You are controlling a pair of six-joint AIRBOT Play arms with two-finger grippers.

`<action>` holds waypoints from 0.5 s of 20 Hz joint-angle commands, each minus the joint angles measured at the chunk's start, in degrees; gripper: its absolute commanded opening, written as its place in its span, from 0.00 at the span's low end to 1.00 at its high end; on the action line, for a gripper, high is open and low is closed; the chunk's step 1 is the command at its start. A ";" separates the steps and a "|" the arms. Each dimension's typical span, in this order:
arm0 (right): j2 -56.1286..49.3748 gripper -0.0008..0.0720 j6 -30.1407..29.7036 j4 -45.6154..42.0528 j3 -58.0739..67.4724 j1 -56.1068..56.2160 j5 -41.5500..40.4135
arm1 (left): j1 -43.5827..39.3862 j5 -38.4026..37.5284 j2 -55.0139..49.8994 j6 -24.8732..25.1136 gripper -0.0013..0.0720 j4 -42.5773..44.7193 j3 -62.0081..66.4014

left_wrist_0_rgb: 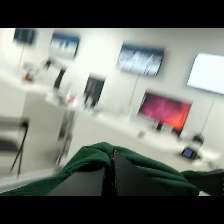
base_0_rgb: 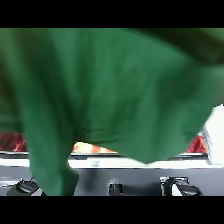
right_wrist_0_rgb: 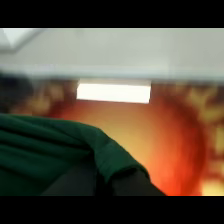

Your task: Fold the clothes and pants, and hang the long-sleeved shirts on hangers.

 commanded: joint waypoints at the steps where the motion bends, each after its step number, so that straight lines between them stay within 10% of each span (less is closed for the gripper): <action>1: -8.04 0.06 2.12 -2.64 -14.47 -0.04 6.80 | 0.37 -3.21 -8.68 0.07 0.05 6.23 -9.64; 5: -19.54 0.07 2.29 3.08 -37.03 -0.04 -19.65 | 0.37 -1.07 -26.43 -2.36 0.05 7.39 -21.53; 10: -31.52 0.06 9.70 14.12 -40.28 -0.04 -25.18 | 0.35 -8.98 -42.45 -4.52 0.11 -3.93 -22.21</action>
